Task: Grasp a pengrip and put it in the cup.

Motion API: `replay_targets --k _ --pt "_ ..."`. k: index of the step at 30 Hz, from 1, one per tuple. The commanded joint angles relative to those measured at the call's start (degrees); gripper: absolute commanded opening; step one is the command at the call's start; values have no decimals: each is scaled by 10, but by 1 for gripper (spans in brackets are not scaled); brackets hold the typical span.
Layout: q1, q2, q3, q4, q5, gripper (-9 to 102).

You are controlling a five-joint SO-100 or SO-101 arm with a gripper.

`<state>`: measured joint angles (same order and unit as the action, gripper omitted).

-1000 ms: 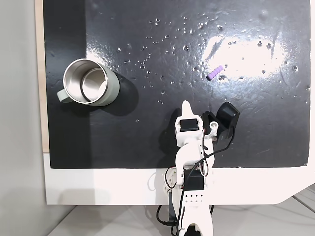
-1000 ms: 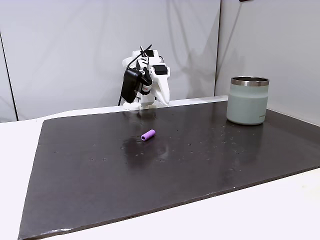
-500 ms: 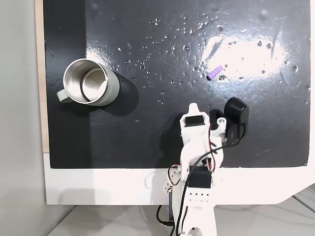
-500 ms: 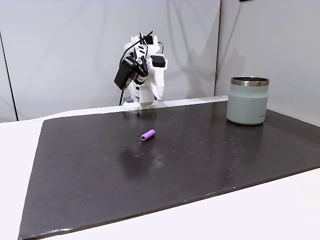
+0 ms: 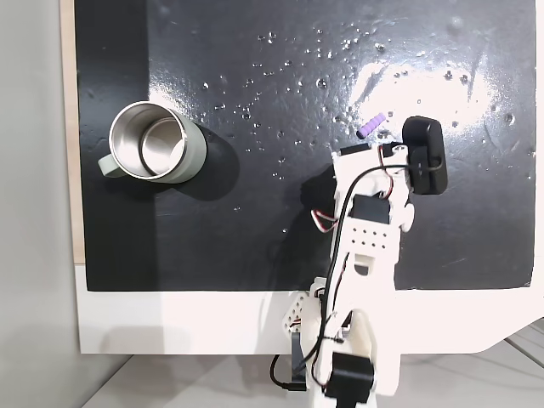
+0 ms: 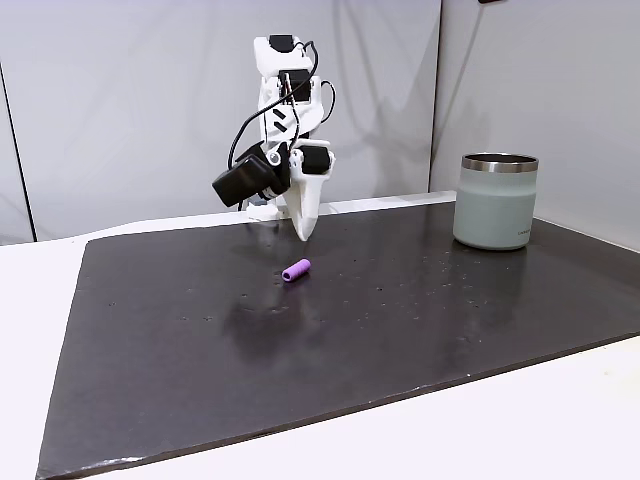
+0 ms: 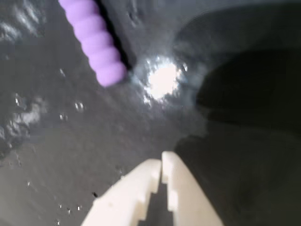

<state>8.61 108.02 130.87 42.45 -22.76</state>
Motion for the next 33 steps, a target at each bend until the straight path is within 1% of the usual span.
replay_targets --k 1,4,8,15,19,24,33 --pt "5 -50 -76 -14 -7 0" --pt "5 -76 -99 -14 -7 3" --pt "5 -79 -103 -12 -18 15" --pt "10 -80 -127 15 -57 22" --pt "22 -94 -151 25 -81 23" --pt "41 -164 -206 42 -105 23" --pt "52 -252 -301 90 -113 23"
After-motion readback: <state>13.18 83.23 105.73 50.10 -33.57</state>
